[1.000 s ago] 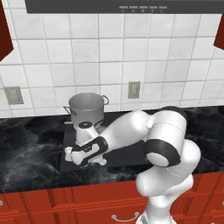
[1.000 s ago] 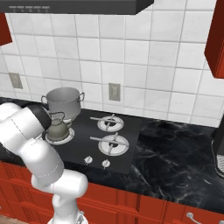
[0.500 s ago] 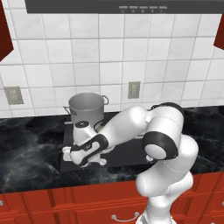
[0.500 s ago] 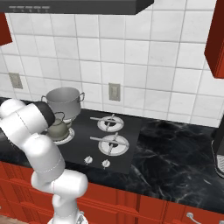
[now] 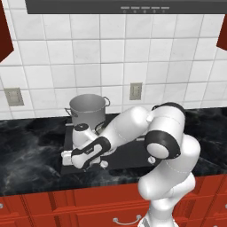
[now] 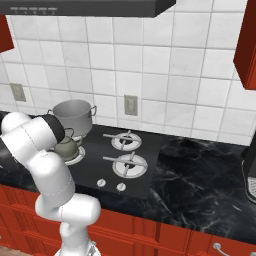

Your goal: Pick the kettle from the cabinet and place it on a stove burner. Then pick the pot from the counter and place it on another stove burner. Finally, turn both burners on.

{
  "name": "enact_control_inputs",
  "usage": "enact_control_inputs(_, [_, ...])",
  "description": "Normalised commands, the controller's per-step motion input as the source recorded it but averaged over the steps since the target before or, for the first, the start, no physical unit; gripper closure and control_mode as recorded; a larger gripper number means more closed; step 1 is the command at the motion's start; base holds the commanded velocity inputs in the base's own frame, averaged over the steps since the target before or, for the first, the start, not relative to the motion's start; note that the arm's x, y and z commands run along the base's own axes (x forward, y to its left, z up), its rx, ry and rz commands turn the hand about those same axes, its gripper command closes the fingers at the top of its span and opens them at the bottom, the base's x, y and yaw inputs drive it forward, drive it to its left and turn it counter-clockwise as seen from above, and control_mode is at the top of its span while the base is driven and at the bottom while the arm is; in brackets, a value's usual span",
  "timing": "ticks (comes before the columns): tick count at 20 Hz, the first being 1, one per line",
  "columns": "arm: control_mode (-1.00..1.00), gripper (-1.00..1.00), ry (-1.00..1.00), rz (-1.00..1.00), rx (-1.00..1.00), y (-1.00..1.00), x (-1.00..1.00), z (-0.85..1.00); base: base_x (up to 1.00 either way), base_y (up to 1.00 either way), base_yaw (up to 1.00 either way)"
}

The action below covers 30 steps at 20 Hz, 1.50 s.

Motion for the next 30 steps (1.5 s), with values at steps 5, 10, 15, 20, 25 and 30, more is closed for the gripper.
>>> enact_control_inputs(5, [-1.00,1.00,0.00,0.19,0.00,0.01,0.00,-0.25,0.00,0.00,0.00])
enact_control_inputs(10, [-1.00,1.00,0.00,0.20,0.00,0.01,0.00,-0.32,0.00,0.00,0.00])
enact_control_inputs(15, [-1.00,1.00,0.00,0.21,0.00,0.03,0.00,-0.34,0.00,0.00,0.00])
enact_control_inputs(20, [-1.00,1.00,0.00,0.19,0.00,0.05,0.00,-0.35,0.00,0.00,0.00])
enact_control_inputs(25, [-1.00,1.00,0.00,0.19,0.00,0.08,0.00,-0.41,0.00,0.00,0.00])
enact_control_inputs(30, [-1.00,1.00,0.00,0.19,0.00,0.00,0.00,-0.40,0.00,0.00,0.00])
